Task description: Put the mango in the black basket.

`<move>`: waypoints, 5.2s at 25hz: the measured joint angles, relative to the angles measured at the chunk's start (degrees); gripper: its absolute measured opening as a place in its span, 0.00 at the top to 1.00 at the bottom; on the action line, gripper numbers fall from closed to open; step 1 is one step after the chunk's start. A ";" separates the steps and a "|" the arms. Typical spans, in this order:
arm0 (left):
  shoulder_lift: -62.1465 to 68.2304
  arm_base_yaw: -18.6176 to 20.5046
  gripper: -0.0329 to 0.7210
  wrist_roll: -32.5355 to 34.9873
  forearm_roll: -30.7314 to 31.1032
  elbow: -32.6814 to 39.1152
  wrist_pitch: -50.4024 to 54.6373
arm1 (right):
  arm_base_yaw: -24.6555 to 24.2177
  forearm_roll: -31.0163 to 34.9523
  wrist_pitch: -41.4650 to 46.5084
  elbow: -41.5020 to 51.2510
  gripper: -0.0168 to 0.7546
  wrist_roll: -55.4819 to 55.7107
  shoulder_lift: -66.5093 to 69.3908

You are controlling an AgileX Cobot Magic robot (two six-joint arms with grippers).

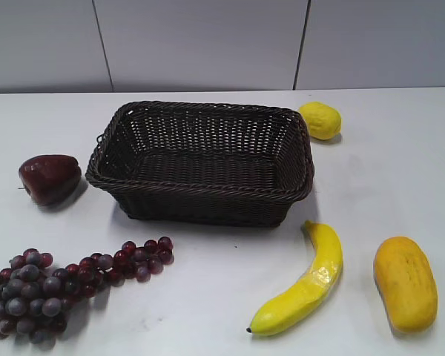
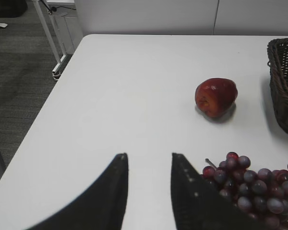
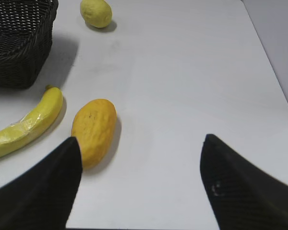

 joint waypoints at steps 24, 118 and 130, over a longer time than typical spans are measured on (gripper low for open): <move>0.00 0.00 0.64 0.00 0.00 0.00 0.00 | 0.00 8.73 -2.70 -0.44 0.14 6.61 26.86; 0.00 0.00 0.64 0.00 0.00 0.00 0.00 | 33.43 2.82 8.39 -99.29 0.15 4.43 137.08; 0.00 0.00 0.64 0.00 0.00 0.00 0.00 | 19.85 0.18 8.91 -93.21 0.15 3.69 121.84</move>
